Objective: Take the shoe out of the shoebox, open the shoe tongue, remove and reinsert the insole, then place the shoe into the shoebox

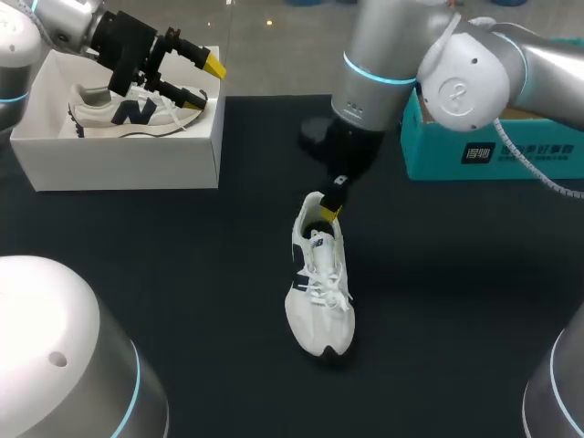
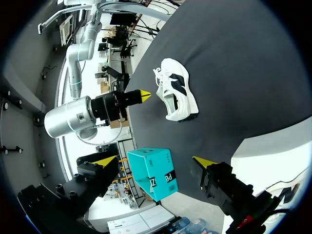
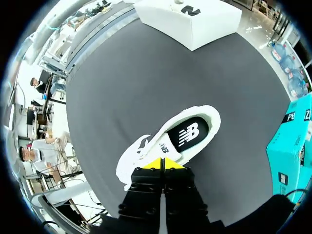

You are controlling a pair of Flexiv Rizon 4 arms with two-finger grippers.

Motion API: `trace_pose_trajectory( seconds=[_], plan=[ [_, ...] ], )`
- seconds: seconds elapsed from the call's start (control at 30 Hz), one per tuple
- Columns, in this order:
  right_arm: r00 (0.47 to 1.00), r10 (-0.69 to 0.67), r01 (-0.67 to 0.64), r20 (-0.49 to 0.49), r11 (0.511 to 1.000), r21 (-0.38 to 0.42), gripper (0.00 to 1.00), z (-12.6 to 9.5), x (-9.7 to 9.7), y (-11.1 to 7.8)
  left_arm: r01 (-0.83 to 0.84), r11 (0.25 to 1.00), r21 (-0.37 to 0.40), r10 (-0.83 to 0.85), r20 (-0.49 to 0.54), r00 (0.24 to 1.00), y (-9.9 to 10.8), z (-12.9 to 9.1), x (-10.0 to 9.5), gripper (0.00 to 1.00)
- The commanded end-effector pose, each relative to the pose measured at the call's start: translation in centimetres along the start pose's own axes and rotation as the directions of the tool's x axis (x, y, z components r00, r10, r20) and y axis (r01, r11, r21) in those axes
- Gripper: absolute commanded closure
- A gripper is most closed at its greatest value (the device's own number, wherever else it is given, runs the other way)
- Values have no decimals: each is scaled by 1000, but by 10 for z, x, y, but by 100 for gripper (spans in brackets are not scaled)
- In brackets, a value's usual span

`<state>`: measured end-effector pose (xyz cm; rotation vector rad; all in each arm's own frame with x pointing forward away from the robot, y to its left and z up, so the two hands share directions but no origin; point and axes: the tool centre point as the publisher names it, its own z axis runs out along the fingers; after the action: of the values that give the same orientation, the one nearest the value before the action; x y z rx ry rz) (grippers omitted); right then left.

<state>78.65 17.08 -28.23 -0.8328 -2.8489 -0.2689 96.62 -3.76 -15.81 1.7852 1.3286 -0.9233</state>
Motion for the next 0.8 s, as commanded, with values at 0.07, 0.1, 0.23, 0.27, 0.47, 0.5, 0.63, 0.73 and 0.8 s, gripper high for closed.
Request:
trace_pose_trajectory(
  seconds=[0.07, 0.1, 0.23, 0.27, 0.47, 0.5, 0.63, 0.73, 0.8],
  plan=[
    [936, -347, 343, 60, 937, 65, 100, -2, -15, 11, -1, 1000, 3, 1, -2, 1000, 1, 0, 0, 0],
    [923, -378, 372, 69, 924, 87, 100, -4, -16, 14, -1, 1000, 3, 1, -2, 1000, 1, 0, 0, 0],
    [899, -436, 426, 49, 895, 133, 100, -5, -19, 19, -1, 1000, 3, 1, -2, 1000, 1, 0, 0, 0],
    [899, -436, 426, 49, 895, 133, 100, -5, -19, 19, -1, 1000, 3, 1, -2, 1000, 1, 0, 0, 0],
    [899, -436, 426, 49, 895, 133, 100, -5, -19, 19, -1, 1000, 3, 1, -2, 1000, 1, 0, 0, 0],
    [899, -436, 426, 49, 895, 133, 100, -5, -19, 19, -1, 1000, 3, 1, -2, 1000, 1, 0, 0, 0],
    [899, -436, 426, 49, 895, 133, 100, -5, -19, 19, -1, 1000, 3, 1, -2, 1000, 1, 0, 0, 0],
    [905, -422, 413, 59, 903, 117, 100, -2, -25, 20, -1, 1000, 3, 1, -2, 1000, 1, 0, 0, 0],
    [904, -406, 391, 138, 912, 121, 100, 0, -33, 22, -1, 1000, 3, 1, -2, 1000, 1, 0, 0, 0]
  ],
)
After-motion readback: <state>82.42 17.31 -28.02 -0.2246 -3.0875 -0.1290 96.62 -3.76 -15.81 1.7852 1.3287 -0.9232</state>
